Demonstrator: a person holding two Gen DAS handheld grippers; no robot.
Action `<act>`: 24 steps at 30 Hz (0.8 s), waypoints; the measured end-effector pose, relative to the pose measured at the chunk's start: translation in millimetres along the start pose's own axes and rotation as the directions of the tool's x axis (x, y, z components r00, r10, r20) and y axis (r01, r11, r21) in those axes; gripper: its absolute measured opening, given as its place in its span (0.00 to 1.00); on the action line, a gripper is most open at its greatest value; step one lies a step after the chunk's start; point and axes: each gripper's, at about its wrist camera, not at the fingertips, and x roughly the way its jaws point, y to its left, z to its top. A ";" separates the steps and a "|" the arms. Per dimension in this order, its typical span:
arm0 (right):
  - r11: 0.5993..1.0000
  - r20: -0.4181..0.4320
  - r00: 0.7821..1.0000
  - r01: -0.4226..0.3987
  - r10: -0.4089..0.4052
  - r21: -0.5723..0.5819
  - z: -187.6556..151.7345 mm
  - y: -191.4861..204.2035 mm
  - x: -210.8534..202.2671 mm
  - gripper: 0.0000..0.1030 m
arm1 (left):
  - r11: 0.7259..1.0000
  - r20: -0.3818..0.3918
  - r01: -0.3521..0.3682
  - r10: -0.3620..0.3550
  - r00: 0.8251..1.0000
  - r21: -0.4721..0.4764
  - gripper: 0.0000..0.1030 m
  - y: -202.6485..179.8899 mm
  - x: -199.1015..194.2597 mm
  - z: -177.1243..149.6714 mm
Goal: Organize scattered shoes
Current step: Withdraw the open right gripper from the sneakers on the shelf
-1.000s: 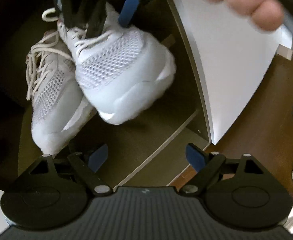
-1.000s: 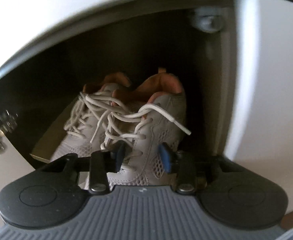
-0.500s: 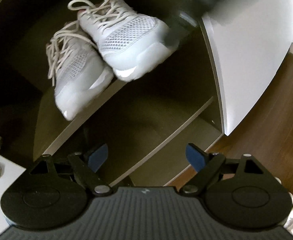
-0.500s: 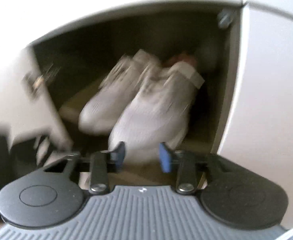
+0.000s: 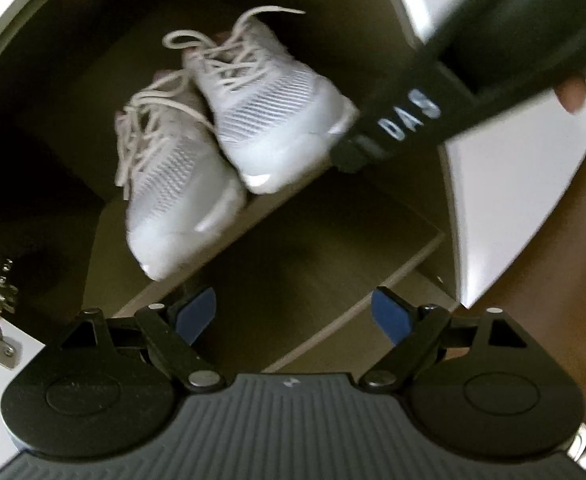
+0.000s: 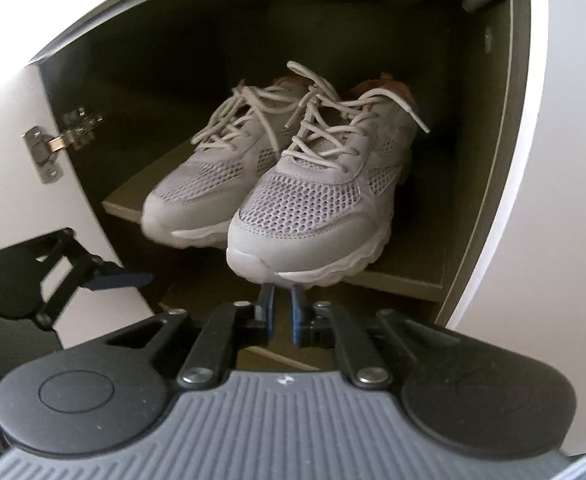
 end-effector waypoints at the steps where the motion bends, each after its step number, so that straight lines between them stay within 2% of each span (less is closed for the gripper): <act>1: 1.000 -0.005 1.000 -0.002 0.002 0.009 0.8 -1.3 0.1 0.08 | 1.000 0.004 -0.003 0.003 1.000 -0.005 0.85 1.8 0.3 1.8; 9: 0.999 -0.019 0.999 -0.028 0.029 0.046 0.2 -12.2 -6.2 0.09 | 1.000 -0.016 -0.003 0.003 1.000 0.000 0.87 2.4 11.4 12.7; 14: 0.999 -0.030 1.000 0.000 0.002 0.054 -1.7 -9.5 0.0 0.10 | 1.000 -0.015 -0.005 0.005 1.000 0.006 0.87 -7.1 5.4 17.2; 17: 0.995 -0.055 0.996 -0.061 0.065 0.083 -0.7 -7.0 5.4 0.11 | 1.000 -0.026 -0.005 0.005 1.000 -0.016 0.87 -7.2 1.9 13.6; 20: 0.994 -0.051 0.995 -0.083 0.086 0.066 1.5 -4.1 7.9 0.11 | 1.000 -0.035 -0.008 0.007 0.999 -0.014 0.87 -11.2 -2.0 13.8; 23: 0.993 -0.056 0.995 -0.082 0.087 0.086 4.3 -5.4 11.6 0.06 | 1.000 -0.044 -0.014 0.013 0.999 -0.010 0.87 -19.0 -2.2 12.3; 24: 0.993 -0.059 0.994 -0.081 0.087 0.088 3.9 -6.7 12.5 0.07 | 1.000 -0.047 -0.015 0.014 0.999 -0.018 0.87 -19.9 -3.0 11.9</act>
